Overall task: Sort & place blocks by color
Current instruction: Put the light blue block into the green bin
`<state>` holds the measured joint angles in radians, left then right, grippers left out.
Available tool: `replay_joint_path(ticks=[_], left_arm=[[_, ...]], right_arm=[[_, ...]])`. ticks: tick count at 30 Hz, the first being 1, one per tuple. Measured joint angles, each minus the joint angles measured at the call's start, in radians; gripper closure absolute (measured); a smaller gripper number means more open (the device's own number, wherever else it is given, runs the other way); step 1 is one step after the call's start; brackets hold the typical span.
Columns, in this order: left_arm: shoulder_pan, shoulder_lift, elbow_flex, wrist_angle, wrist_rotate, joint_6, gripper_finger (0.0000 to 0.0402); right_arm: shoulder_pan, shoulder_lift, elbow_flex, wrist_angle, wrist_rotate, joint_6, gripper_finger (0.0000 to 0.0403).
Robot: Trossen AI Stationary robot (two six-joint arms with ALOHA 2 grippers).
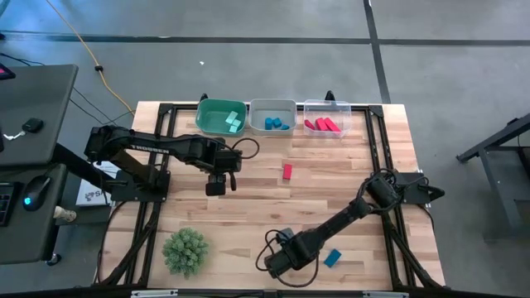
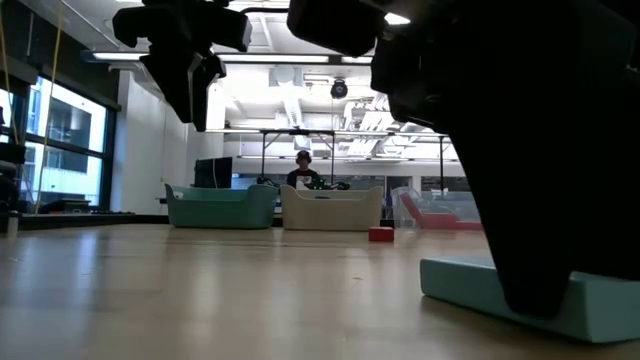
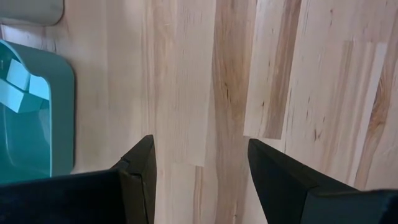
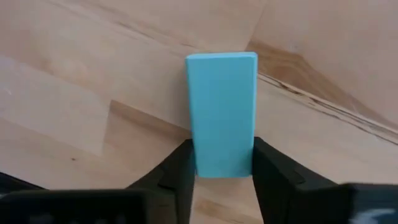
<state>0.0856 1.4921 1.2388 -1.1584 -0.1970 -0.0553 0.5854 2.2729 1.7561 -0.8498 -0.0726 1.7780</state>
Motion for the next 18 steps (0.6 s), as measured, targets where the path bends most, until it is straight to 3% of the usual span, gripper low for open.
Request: replay_joint_path(ticks=[12, 18], left_arm=[[0.003, 0.0, 0.0, 0.0, 0.007, 0.025, 0.0227], [0.037, 0.0, 0.0, -0.001, 0.097, 0.033, 0.0227]], right_arm=[[0.001, -0.028, -0.006, 0.009, 0.046, -0.002, 0.0303], [-0.008, -0.079, -0.005, 0.022, 0.128, -0.002, 0.0303]])
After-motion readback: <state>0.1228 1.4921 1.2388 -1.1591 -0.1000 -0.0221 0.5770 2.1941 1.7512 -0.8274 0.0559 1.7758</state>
